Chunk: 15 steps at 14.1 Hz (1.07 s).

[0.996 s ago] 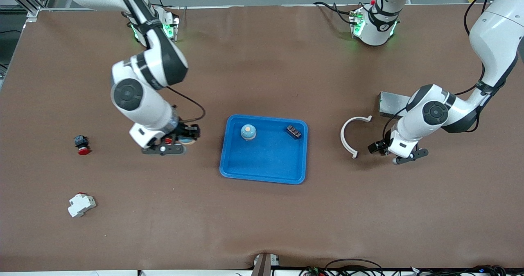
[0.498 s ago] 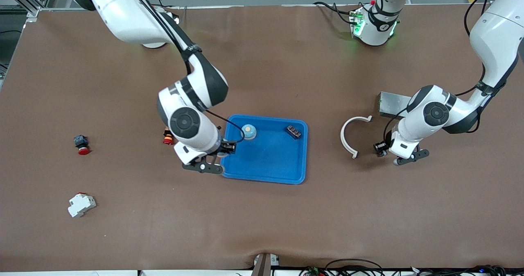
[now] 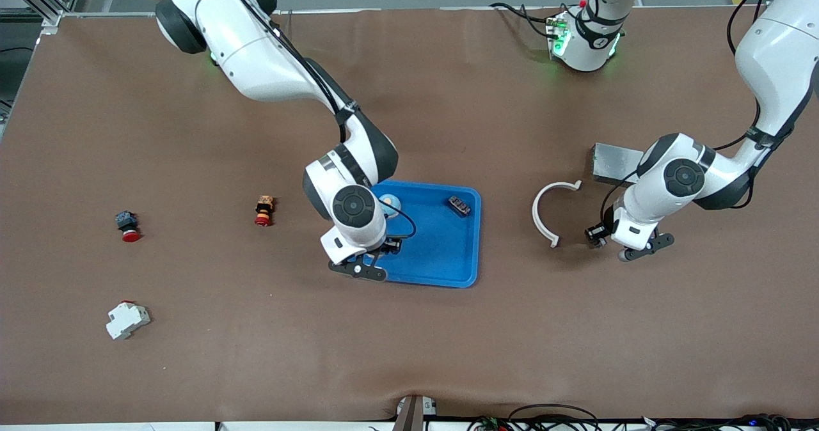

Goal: Place electrolytic capacitor and blue bell in tray
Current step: 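Carry the capacitor and blue button over the tray with both grippers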

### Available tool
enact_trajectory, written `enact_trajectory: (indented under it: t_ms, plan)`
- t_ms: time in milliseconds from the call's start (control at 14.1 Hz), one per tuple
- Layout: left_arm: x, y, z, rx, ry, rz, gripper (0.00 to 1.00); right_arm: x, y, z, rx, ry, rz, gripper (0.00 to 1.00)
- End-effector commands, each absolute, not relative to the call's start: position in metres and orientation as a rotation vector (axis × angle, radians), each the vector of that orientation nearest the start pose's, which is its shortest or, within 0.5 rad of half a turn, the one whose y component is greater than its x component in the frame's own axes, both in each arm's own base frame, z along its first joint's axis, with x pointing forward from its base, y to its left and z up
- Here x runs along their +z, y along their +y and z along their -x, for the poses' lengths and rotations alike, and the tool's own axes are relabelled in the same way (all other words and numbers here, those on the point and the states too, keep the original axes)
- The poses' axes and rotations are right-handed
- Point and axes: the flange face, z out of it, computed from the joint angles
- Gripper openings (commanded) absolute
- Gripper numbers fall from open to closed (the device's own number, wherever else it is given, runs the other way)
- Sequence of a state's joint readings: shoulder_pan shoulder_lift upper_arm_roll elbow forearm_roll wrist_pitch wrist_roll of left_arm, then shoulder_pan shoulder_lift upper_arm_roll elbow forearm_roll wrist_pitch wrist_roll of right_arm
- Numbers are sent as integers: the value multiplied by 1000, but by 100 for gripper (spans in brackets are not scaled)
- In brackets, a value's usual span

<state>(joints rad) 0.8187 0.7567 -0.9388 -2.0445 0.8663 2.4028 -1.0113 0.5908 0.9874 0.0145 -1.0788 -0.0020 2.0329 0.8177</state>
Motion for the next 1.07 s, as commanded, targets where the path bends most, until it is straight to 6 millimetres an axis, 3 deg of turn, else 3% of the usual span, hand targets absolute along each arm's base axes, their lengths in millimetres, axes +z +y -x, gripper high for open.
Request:
enact_trajectory:
  t_ms: [0,569,782,996]
  plan:
    - [229,-72,-585,-26,-612,3098,0,203,446,-636,20,357,3144,0]
    - [323,-116,-594,108,-767,3054,0,188,449,-631,38,345,3155,0]
    - [345,-154,-592,130,-834,3025,0,183,450,-630,35,345,3153,0]
    - [359,-203,-587,108,-907,3020,0,179,454,-627,23,333,3151,0]
